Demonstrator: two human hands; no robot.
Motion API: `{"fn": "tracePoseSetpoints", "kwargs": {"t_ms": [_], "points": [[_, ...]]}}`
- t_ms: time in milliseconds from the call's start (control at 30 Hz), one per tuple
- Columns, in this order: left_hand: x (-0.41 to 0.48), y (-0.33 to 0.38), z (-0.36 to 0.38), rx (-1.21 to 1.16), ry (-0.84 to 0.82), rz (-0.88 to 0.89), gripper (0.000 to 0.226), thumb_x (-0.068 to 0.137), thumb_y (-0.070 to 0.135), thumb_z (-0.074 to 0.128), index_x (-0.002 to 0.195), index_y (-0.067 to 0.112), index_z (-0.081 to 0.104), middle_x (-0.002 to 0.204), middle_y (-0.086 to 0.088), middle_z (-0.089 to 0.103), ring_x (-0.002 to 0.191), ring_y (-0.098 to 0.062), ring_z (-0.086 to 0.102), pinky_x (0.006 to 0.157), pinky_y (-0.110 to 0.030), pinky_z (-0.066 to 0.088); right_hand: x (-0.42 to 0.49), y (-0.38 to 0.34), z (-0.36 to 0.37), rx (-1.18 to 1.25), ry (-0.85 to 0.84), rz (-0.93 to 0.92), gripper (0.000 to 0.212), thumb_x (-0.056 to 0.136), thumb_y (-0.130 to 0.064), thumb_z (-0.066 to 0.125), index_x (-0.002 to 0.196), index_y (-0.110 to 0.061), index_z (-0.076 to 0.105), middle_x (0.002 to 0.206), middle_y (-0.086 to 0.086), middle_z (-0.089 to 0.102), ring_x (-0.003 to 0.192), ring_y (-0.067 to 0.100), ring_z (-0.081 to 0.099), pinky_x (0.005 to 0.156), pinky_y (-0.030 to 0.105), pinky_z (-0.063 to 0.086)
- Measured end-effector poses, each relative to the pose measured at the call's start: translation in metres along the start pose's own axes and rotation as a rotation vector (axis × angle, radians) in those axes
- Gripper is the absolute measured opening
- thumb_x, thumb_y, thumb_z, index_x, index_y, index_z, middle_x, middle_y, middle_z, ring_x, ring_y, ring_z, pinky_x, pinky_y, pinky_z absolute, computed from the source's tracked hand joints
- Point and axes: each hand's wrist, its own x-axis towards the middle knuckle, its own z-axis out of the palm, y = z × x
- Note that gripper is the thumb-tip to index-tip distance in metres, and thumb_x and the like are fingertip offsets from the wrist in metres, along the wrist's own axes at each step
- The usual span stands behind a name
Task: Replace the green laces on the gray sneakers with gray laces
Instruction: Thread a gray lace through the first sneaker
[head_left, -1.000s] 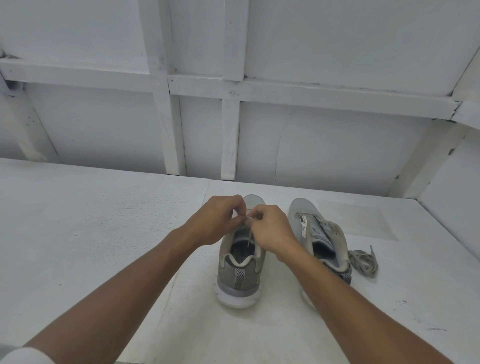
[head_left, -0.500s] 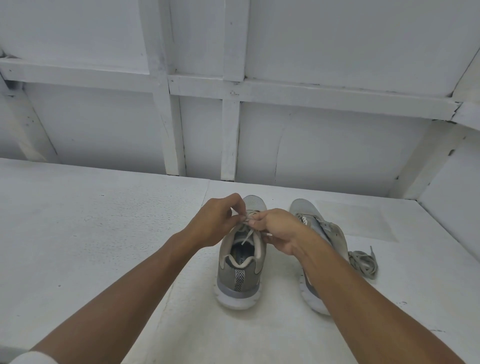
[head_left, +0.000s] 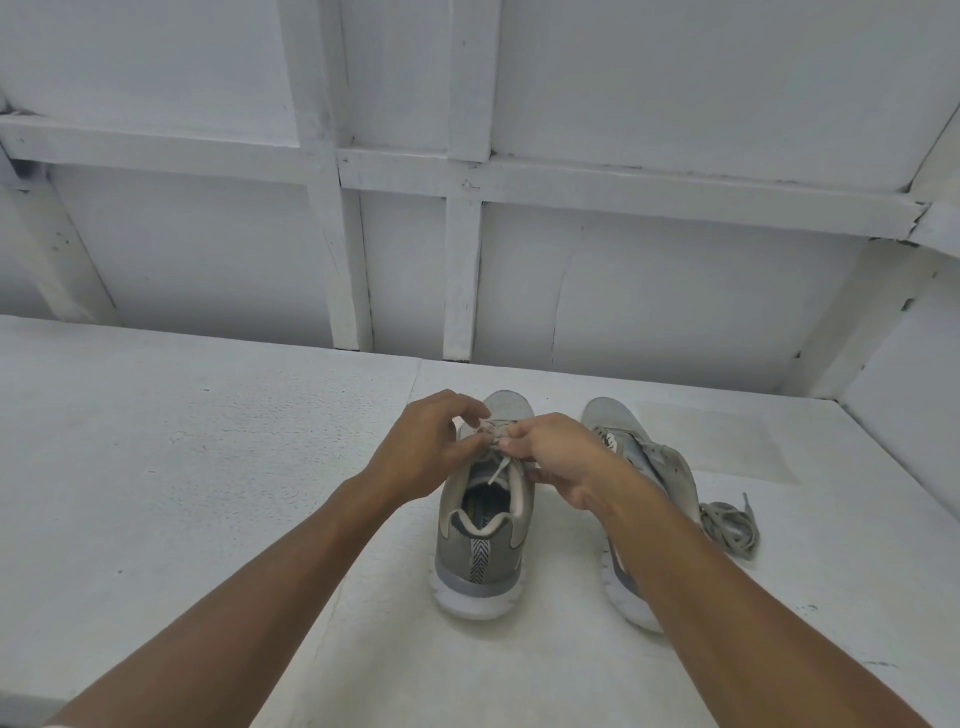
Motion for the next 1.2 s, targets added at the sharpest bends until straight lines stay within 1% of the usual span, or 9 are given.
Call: {"fn": "tracePoseSetpoints", "kwargs": {"t_ms": [200, 333, 500, 667, 733, 867, 1067, 1133, 1200], "points": [[0.01, 0.001, -0.007, -0.017, -0.187, -0.061, 0.011, 0.092, 0.035, 0.062, 0.094, 0.027, 0.068, 0.099, 0.014, 0.061, 0.08, -0.004, 0.054, 0.066, -0.016, 0.04, -0.003, -0.003, 0.0, -0.06, 0.038, -0.037, 0.015, 0.092, -0.008, 0.061, 0.084, -0.011, 0.074, 0.096, 0.012, 0.072, 0.087, 0.021, 0.062, 0.088, 0.039, 0.052], [0.012, 0.007, -0.004, -0.11, -0.266, -0.118, 0.013, 0.095, 0.033, 0.056, 0.092, 0.026, 0.066, 0.095, 0.013, 0.059, 0.08, -0.004, 0.054, 0.065, -0.016, 0.039, -0.008, -0.003, 0.006, -0.054, 0.129, -0.068, 0.009, 0.092, -0.01, 0.062, 0.093, -0.006, 0.07, 0.09, 0.004, 0.067, 0.078, 0.011, 0.058, 0.064, 0.021, 0.045], [0.011, -0.005, -0.003, -0.358, -0.321, -0.244, 0.019, 0.094, 0.033, 0.06, 0.093, 0.021, 0.075, 0.096, 0.003, 0.071, 0.095, -0.018, 0.064, 0.085, -0.03, 0.049, -0.009, 0.007, 0.013, -0.139, 0.325, -0.23, 0.013, 0.082, -0.019, 0.075, 0.086, -0.017, 0.063, 0.101, -0.002, 0.059, 0.085, 0.014, 0.059, 0.063, 0.02, 0.041], [0.008, -0.004, 0.001, -0.54, -0.32, -0.297, 0.018, 0.096, 0.019, 0.056, 0.086, 0.017, 0.072, 0.078, 0.012, 0.067, 0.068, 0.008, 0.057, 0.057, -0.004, 0.039, -0.016, 0.016, 0.014, -0.382, 0.421, -0.464, 0.007, 0.08, -0.018, 0.076, 0.078, -0.02, 0.07, 0.101, -0.008, 0.047, 0.092, 0.005, 0.05, 0.067, 0.003, 0.032], [0.008, -0.004, 0.002, -0.562, -0.321, -0.296, 0.019, 0.096, 0.018, 0.056, 0.086, 0.017, 0.072, 0.075, 0.015, 0.067, 0.068, 0.009, 0.057, 0.057, -0.003, 0.039, -0.018, 0.016, 0.012, -0.465, 0.428, -0.506, 0.002, 0.081, -0.02, 0.075, 0.083, -0.019, 0.075, 0.103, -0.01, 0.047, 0.098, 0.005, 0.049, 0.069, 0.005, 0.031], [0.007, -0.005, 0.001, -0.574, -0.322, -0.304, 0.019, 0.096, 0.02, 0.056, 0.087, 0.016, 0.072, 0.075, 0.016, 0.067, 0.068, 0.009, 0.058, 0.058, -0.004, 0.04, -0.018, 0.015, 0.013, -0.532, 0.446, -0.495, 0.007, 0.084, -0.024, 0.071, 0.086, -0.022, 0.077, 0.106, -0.013, 0.049, 0.107, 0.008, 0.049, 0.08, 0.021, 0.036], [0.007, -0.003, 0.0, -0.573, -0.329, -0.305, 0.016, 0.095, 0.022, 0.059, 0.092, 0.017, 0.074, 0.077, 0.016, 0.069, 0.068, 0.008, 0.059, 0.058, -0.004, 0.041, -0.017, 0.014, 0.018, -0.557, 0.48, -0.487, 0.01, 0.085, -0.027, 0.068, 0.084, -0.022, 0.077, 0.114, -0.01, 0.057, 0.109, 0.011, 0.047, 0.088, 0.027, 0.041], [0.008, -0.003, -0.002, -0.552, -0.333, -0.307, 0.016, 0.092, 0.026, 0.063, 0.095, 0.016, 0.075, 0.08, 0.014, 0.07, 0.071, 0.005, 0.059, 0.064, -0.008, 0.041, -0.016, 0.013, 0.02, -0.577, 0.506, -0.484, 0.012, 0.085, -0.028, 0.067, 0.08, -0.022, 0.075, 0.112, -0.011, 0.059, 0.107, 0.012, 0.047, 0.089, 0.029, 0.041], [0.01, -0.005, -0.004, -0.525, -0.315, -0.315, 0.015, 0.089, 0.027, 0.067, 0.093, 0.015, 0.076, 0.086, 0.005, 0.073, 0.08, -0.007, 0.062, 0.077, -0.022, 0.045, -0.016, 0.013, 0.022, -0.614, 0.531, -0.492, 0.013, 0.084, -0.032, 0.066, 0.078, -0.023, 0.073, 0.109, -0.012, 0.06, 0.102, 0.012, 0.046, 0.088, 0.03, 0.04]]}}
